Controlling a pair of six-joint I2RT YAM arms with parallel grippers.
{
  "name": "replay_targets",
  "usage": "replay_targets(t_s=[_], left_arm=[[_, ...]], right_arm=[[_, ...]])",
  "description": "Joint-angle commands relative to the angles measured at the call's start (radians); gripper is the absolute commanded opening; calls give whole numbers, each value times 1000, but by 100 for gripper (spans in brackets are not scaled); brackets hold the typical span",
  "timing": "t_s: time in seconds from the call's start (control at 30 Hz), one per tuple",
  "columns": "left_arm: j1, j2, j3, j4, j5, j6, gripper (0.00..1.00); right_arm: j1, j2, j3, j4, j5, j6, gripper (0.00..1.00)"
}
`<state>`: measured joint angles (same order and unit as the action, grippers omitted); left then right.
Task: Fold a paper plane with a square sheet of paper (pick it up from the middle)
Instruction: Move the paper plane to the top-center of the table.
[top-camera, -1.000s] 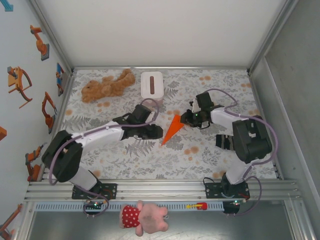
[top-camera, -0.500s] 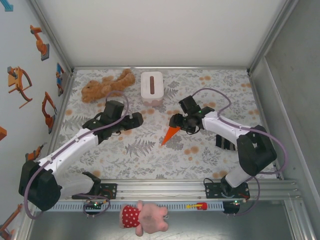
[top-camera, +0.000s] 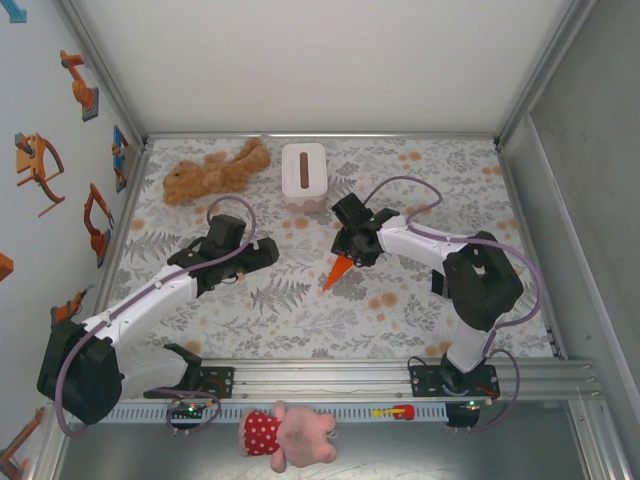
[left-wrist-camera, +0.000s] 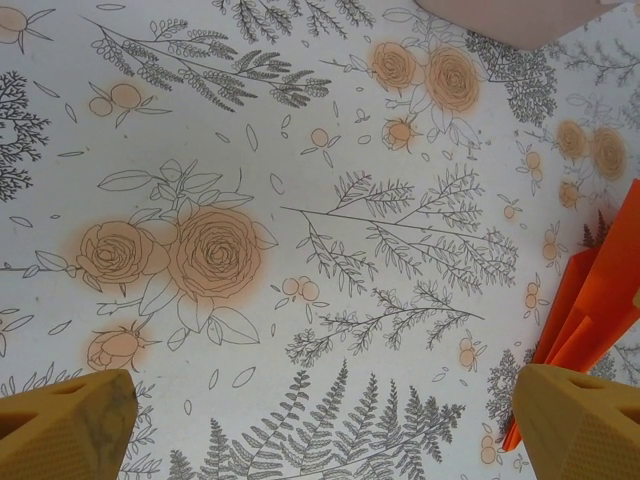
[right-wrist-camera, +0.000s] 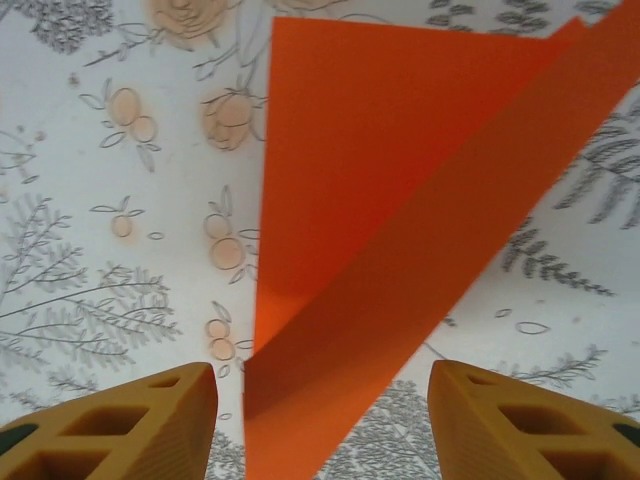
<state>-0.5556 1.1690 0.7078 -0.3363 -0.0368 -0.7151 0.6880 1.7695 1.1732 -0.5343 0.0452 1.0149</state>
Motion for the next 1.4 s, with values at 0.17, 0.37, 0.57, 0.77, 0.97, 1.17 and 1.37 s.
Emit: replay_targets(t_s=[0.17,0.37,0.57,0.77,0.97,1.17,1.37], left_arm=[[9,-3,-17,29,7,-14,96],[9,13,-11,26,13,-15,96],[9,30,-1,23,24,-15,96],[9,33,2,20,23,-20,96],[10,30,5,13,7,-34,96],[49,6,-16,28,25,-75,96],[113,-14,-55,73,98,-118,96]], right_arm=[[18,-22,23,-108,122,100,49],[21,-46,-15,-83,117,137,42],[21,-21,-29,-53,70,158,32],[21,-22,-41,-53,70,177,22],[21,-60,-36,-66,121,157,2],[21,-69,71,-76,113,-73,0],[21,-105,88,105,-115,-333,0]])
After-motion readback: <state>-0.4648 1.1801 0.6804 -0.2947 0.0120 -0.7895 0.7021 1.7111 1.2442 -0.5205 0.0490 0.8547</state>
